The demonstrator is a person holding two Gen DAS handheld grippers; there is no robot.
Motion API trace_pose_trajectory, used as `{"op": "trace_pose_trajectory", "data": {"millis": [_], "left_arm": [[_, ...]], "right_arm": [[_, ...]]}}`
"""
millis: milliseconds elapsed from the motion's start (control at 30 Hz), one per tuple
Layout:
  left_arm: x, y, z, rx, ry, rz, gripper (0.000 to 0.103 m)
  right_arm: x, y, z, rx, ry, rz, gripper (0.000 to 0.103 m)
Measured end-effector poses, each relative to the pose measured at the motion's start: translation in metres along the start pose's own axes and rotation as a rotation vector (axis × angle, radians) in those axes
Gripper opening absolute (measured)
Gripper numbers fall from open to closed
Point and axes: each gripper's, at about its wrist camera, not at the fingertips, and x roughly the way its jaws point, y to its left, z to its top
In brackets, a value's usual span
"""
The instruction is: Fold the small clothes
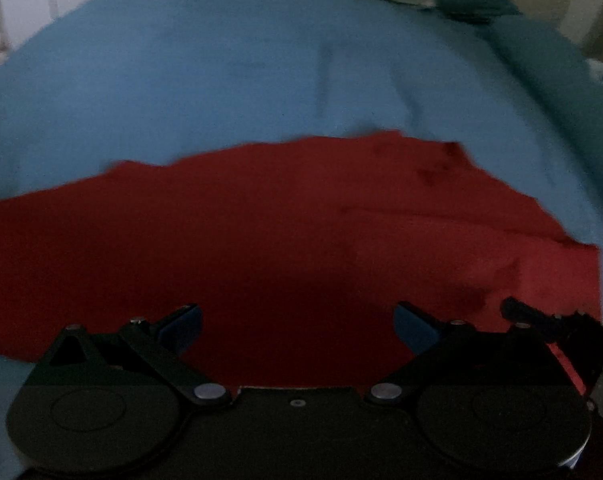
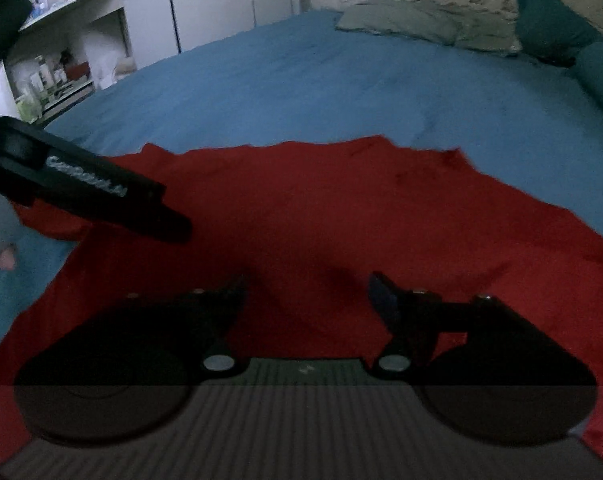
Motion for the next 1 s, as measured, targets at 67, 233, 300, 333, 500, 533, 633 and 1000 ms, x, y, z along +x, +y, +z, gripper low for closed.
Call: {"op": "trace_pose_trajectory", "data": {"millis": [67,233,300,333,500,533,633,1000], "left_arm": [[0.007,-0.016,0.0,-0.005,0.013,-0.071,0.091],[0.028,-0.049,-0.008,-0.032,0.035,-0.13,0.063],[0.041,-0.057,-0.006,-0.035,0.006,-0.111,0.062],[0.044,-0.056,-0.006,-0.036,-0.009,-0.101,0.06],[0.058,-0.062,0.007,-0.052,-0.047,-0.043,0.005],[0.058,-0.062,0.011,-0.057,-0.059,-0.039,0.005],[0.033,-0.064,0.022,-0.019,-0.165,-0.023,0.004],[-0.011,-0.001,0.013,-0.013,-0.332,0.177,0.005]], "right_arm": [[-0.018,-0.016,-0.005,0.033,0.01,-0.044,0.087],[-0.053,-0.051,-0.033,0.127,0.029,-0.16,0.092],[-0.061,-0.06,-0.042,0.171,0.042,-0.195,0.092],[-0.065,-0.065,-0.048,0.192,0.047,-0.213,0.092],[-0.074,-0.076,-0.067,0.268,0.066,-0.316,0.092],[-0.075,-0.078,-0.07,0.281,0.069,-0.347,0.092],[-0.079,-0.082,-0.072,0.276,0.074,-0.451,0.092],[-0.04,-0.111,-0.066,0.084,0.098,-0.652,0.092]]}}
